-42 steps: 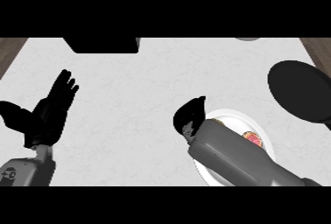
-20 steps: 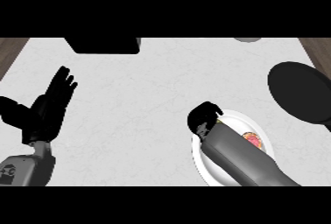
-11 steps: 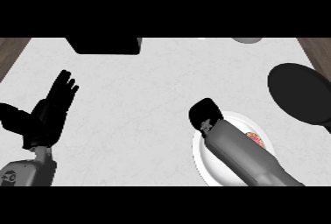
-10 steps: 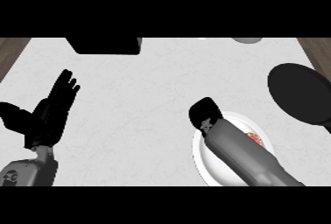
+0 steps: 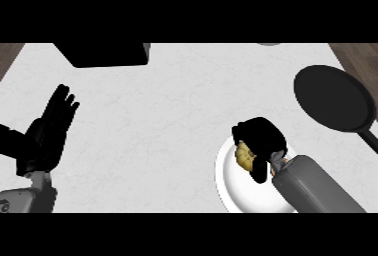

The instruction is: Pick the squash from the plate and place it in the pan

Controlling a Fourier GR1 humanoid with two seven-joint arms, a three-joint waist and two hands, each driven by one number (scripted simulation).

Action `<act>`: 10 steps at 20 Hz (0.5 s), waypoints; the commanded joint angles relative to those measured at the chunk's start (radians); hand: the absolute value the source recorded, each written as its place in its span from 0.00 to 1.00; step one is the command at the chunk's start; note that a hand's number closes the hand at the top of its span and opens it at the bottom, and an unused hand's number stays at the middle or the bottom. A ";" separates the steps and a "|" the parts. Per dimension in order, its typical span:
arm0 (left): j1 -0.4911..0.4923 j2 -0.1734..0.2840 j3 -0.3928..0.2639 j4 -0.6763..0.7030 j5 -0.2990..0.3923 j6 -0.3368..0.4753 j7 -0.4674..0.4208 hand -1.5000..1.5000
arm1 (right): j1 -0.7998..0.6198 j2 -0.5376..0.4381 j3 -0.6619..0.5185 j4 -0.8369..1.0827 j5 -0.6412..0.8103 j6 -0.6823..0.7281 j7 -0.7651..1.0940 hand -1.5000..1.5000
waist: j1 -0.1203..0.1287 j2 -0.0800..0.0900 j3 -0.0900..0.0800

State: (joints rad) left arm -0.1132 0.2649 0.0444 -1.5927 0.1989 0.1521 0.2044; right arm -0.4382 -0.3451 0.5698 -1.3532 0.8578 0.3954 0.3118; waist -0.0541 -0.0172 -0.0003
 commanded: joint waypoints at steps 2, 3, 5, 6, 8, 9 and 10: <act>0.038 -0.017 -0.014 -0.039 -0.014 0.016 0.002 0.50 | 0.144 -0.153 -0.077 -0.290 0.006 -0.172 -0.084 1.00 | -0.001 -0.002 0.001; 0.020 -0.007 0.003 -0.036 0.003 0.007 0.008 0.50 | 0.151 -0.194 -0.107 -0.330 0.016 -0.217 -0.112 1.00 | -0.009 -0.002 0.001; 0.010 0.018 0.008 -0.033 0.017 -0.026 0.022 0.50 | 0.178 -0.226 -0.149 -0.377 0.056 -0.307 -0.123 1.00 | 0.008 0.005 0.002; -0.004 -0.001 0.004 -0.002 0.003 -0.003 0.019 0.50 | 0.185 -0.213 -0.131 -0.487 0.073 -0.288 -0.073 1.00 | -0.006 0.002 0.000; -0.030 0.006 0.002 -0.010 0.004 -0.014 0.029 0.50 | 0.230 -0.237 -0.173 -0.557 0.088 -0.319 -0.060 1.00 | 0.014 0.008 0.000; 0.017 0.014 0.018 -0.002 0.026 -0.042 0.002 0.50 | 0.211 -0.281 -0.251 -0.636 0.033 -0.278 -0.052 1.00 | 0.005 0.003 -0.001; -0.028 -0.002 0.008 0.023 0.003 -0.025 -0.014 0.50 | 0.234 -0.283 -0.259 -0.691 0.030 -0.263 -0.037 1.00 | 0.010 0.008 0.000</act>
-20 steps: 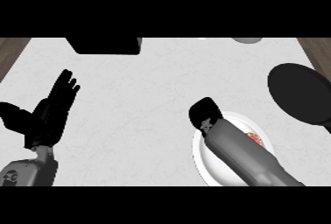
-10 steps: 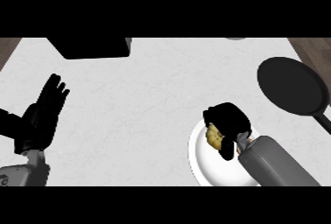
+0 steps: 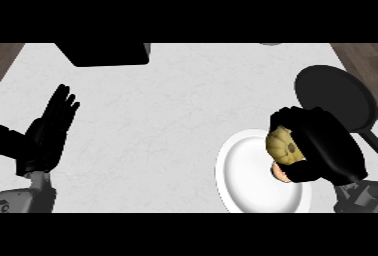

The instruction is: Pick the squash from the plate and place it in the pan

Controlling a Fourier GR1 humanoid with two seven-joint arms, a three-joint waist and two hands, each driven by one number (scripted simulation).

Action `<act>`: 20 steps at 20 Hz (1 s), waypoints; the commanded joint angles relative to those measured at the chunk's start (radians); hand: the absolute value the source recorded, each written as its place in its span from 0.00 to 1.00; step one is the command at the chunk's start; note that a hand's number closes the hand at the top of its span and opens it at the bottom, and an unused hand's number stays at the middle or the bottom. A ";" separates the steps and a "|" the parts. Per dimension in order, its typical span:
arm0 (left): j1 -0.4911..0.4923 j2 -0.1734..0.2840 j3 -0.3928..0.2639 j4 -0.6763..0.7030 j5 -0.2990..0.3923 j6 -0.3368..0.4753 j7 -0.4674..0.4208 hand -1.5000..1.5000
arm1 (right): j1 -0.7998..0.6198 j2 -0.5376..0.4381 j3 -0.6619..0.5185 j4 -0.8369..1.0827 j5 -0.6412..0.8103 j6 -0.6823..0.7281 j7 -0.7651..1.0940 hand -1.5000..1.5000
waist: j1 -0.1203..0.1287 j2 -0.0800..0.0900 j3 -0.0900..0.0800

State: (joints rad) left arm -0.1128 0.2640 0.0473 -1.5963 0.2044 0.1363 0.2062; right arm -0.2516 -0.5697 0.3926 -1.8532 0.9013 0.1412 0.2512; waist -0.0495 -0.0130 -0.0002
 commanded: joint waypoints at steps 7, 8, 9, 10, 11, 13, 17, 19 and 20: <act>0.014 -0.036 -0.024 -0.033 -0.025 -0.012 -0.010 0.50 | 0.148 -0.101 -0.364 -0.292 -0.187 0.087 0.002 1.00 | 0.044 0.011 0.000; -0.035 -0.030 -0.012 -0.001 -0.027 -0.002 0.022 0.50 | 0.098 -0.055 -0.347 -0.235 -0.164 0.074 0.023 1.00 | 0.048 0.013 0.000; -0.055 -0.033 -0.020 0.020 -0.021 -0.021 0.009 0.50 | 0.083 -0.068 -0.410 -0.159 -0.200 0.041 -0.035 1.00 | 0.047 0.014 0.000; -0.031 -0.004 0.015 0.010 0.002 -0.048 0.018 0.50 | 0.073 -0.095 -0.458 -0.188 -0.246 0.113 -0.024 1.00 | 0.048 0.013 0.000; -0.087 -0.047 -0.024 0.036 -0.050 0.016 0.030 0.50 | 0.036 -0.091 -0.480 -0.087 -0.251 0.070 -0.085 1.00 | 0.049 0.014 0.000; -0.079 -0.067 -0.052 -0.010 -0.065 0.034 0.064 0.50 | 0.059 -0.086 -0.530 -0.049 -0.245 0.041 -0.105 1.00 | 0.048 0.013 0.001; -0.062 -0.035 -0.012 0.032 -0.036 -0.036 0.012 0.50 | -0.011 -0.077 -0.589 0.197 -0.244 -0.038 -0.235 1.00 | 0.055 0.016 0.001; -0.050 -0.038 -0.018 -0.023 -0.048 -0.010 0.044 0.50 | -0.106 -0.116 -0.628 0.358 -0.277 -0.032 -0.312 1.00 | 0.066 0.017 0.001; -0.092 -0.035 0.007 0.071 -0.027 -0.042 0.007 0.50 | -0.080 -0.129 -0.658 0.379 -0.284 -0.044 -0.362 1.00 | 0.055 0.017 0.001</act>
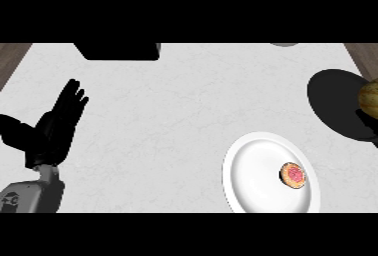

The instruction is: Pick the squash from the plate and place it in the pan

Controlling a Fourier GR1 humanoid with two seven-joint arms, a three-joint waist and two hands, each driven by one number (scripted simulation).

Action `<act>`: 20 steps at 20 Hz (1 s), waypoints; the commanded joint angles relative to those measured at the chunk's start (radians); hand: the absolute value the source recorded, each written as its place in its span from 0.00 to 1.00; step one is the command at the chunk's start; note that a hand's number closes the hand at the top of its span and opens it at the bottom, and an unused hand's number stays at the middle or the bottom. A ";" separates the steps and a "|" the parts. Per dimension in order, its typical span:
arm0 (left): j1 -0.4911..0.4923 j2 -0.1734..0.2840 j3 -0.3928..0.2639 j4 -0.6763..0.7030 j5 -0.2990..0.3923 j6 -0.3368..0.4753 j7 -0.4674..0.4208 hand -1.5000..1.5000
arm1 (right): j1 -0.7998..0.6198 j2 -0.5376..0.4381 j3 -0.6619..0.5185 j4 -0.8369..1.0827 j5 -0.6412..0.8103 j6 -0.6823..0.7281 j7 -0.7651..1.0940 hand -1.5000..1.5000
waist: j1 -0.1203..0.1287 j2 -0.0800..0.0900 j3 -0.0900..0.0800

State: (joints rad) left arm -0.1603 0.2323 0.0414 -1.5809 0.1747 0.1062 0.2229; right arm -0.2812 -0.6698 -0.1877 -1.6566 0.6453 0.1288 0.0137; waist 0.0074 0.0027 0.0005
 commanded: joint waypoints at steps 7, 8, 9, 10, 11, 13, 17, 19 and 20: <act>0.005 -0.028 -0.013 0.012 -0.030 -0.008 -0.028 0.50 | -0.223 -0.024 -0.096 0.644 0.006 -0.159 -0.363 1.00 | 0.011 0.003 0.000; -0.045 0.011 0.043 0.048 0.021 -0.041 -0.024 0.50 | -0.223 -0.063 -0.120 0.728 -0.004 -0.172 -0.465 1.00 | 0.019 0.008 0.001; -0.010 -0.022 -0.009 -0.004 -0.022 -0.008 -0.013 0.50 | -0.246 -0.049 -0.122 0.797 -0.008 -0.187 -0.505 1.00 | 0.024 0.007 0.002; -0.054 0.008 0.011 -0.014 -0.002 -0.017 0.046 0.50 | -0.280 -0.066 -0.130 0.866 -0.007 -0.187 -0.538 1.00 | 0.033 0.011 0.003; -0.054 -0.043 -0.022 0.021 -0.041 0.019 0.001 0.50 | -0.309 -0.049 -0.100 0.918 0.026 -0.210 -0.561 1.00 | 0.027 0.010 0.002; -0.076 -0.009 0.002 -0.007 -0.010 -0.004 0.057 0.50 | -0.345 -0.028 -0.092 1.011 0.036 -0.233 -0.614 1.00 | 0.032 0.011 0.003; -0.048 -0.041 -0.013 0.057 -0.026 -0.020 -0.033 0.50 | -0.420 -0.021 -0.091 1.196 0.082 -0.317 -0.708 1.00 | 0.040 0.018 0.003; -0.054 -0.042 -0.005 0.054 -0.026 -0.014 -0.031 0.50 | -0.452 0.025 -0.072 1.259 0.124 -0.390 -0.674 1.00 | 0.046 0.018 0.003; -0.020 -0.051 -0.021 -0.003 -0.016 -0.024 -0.026 0.50 | -0.467 0.000 -0.064 1.288 0.150 -0.397 -0.658 1.00 | 0.048 0.015 0.003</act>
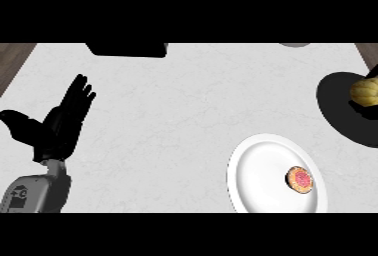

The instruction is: Pick the squash from the plate and place it in the pan

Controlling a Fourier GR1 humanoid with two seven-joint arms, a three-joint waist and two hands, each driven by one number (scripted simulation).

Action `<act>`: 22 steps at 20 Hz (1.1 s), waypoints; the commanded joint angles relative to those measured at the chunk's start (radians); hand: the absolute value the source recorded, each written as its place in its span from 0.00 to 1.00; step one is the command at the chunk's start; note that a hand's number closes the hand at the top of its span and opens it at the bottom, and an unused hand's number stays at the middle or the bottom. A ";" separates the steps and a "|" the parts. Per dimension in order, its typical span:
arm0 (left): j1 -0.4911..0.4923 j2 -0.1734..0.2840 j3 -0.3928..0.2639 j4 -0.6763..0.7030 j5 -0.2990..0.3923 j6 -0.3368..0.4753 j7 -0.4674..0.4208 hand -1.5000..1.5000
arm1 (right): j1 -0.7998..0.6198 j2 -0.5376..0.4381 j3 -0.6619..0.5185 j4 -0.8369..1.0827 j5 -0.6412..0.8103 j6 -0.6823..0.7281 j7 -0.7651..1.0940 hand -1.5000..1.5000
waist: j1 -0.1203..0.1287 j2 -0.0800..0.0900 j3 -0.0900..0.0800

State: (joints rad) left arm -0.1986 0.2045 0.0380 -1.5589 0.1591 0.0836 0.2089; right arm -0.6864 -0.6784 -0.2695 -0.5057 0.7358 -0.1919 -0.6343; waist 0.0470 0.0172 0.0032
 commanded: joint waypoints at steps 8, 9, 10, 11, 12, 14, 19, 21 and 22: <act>-0.031 -0.026 -0.023 -0.005 -0.021 0.019 0.020 0.50 | -0.079 -0.039 -0.040 0.324 0.016 0.078 0.040 0.00 | 0.024 0.015 0.004; -0.033 -0.018 -0.015 0.001 -0.018 0.016 0.026 0.50 | -0.074 -0.013 -0.033 0.334 0.024 0.059 0.031 0.00 | 0.020 0.012 0.004; -0.029 0.002 0.001 -0.003 0.001 -0.014 0.006 0.50 | -0.093 -0.043 -0.047 0.341 0.010 0.102 0.021 0.00 | 0.027 0.015 0.004; -0.045 -0.010 -0.007 0.012 -0.010 -0.001 0.014 0.50 | -0.087 -0.046 -0.054 0.341 0.003 0.099 -0.019 0.00 | 0.015 0.012 0.004; -0.046 0.037 0.030 -0.010 0.022 -0.029 0.052 0.50 | -0.073 -0.055 -0.072 0.340 -0.014 0.093 -0.051 0.00 | 0.021 0.012 0.005; -0.005 -0.014 -0.006 -0.003 -0.010 -0.002 -0.004 0.50 | -0.090 -0.057 -0.135 0.345 -0.084 0.155 -0.094 0.00 | 0.010 0.009 0.004; -0.026 -0.006 0.004 0.002 0.000 -0.007 0.015 0.50 | -0.101 -0.120 -0.261 0.385 -0.213 0.309 -0.127 0.00 | 0.002 0.011 0.005; 0.008 -0.005 -0.004 -0.054 -0.015 0.012 0.035 0.50 | -0.067 -0.162 -0.304 0.410 -0.259 0.393 -0.143 0.00 | -0.003 0.000 0.005; 0.019 0.016 0.020 -0.024 0.012 -0.024 0.019 0.50 | -0.060 -0.180 -0.330 0.416 -0.286 0.434 -0.162 0.00 | -0.003 0.005 0.006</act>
State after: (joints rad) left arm -0.2060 0.2033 0.0418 -1.5773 0.1544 0.0812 0.2303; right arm -0.7642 -0.7977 -0.5193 -0.1232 0.5333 0.1088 -0.7618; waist 0.0483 0.0234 0.0080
